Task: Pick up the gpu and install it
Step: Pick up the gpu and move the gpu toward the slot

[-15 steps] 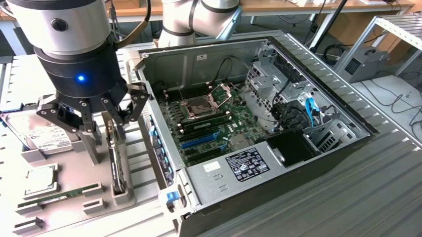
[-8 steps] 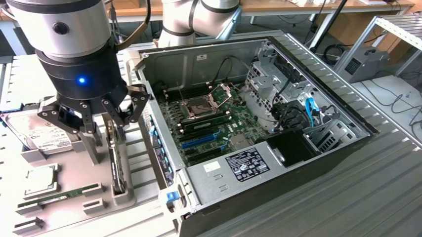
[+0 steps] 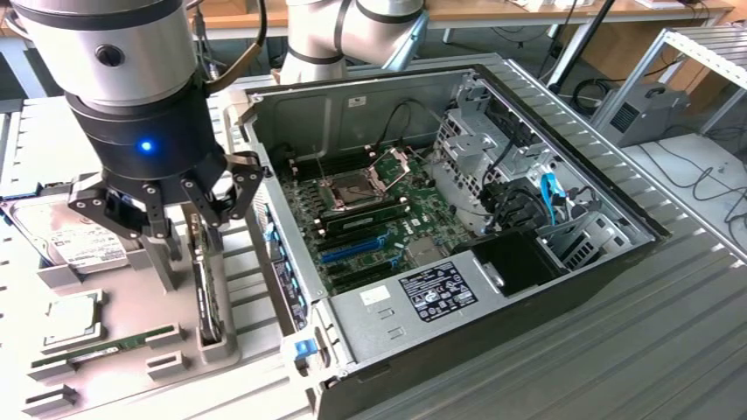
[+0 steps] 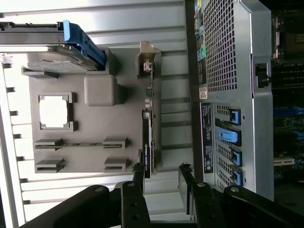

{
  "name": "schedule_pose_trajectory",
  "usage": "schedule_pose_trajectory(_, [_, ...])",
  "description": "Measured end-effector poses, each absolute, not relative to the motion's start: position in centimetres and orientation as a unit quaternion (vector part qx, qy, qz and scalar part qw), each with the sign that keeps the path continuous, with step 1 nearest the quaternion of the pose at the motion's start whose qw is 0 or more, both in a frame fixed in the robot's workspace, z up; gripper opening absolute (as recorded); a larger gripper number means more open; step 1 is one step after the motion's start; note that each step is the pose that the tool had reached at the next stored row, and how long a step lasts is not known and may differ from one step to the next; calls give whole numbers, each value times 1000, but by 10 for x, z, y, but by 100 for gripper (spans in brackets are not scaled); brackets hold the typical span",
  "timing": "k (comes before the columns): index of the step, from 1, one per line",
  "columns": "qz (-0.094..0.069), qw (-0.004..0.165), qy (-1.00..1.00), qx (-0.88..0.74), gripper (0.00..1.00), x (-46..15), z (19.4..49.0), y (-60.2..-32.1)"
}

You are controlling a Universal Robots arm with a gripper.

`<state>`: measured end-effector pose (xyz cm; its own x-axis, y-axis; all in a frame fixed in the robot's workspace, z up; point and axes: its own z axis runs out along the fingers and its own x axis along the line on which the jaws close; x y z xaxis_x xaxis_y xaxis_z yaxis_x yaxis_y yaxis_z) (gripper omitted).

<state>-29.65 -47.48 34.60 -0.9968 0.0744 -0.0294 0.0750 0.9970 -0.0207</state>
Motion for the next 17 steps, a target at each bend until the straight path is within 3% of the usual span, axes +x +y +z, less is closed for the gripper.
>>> schedule_pose_trajectory(17, [-11,14,999,37,42,-296,340,-475])
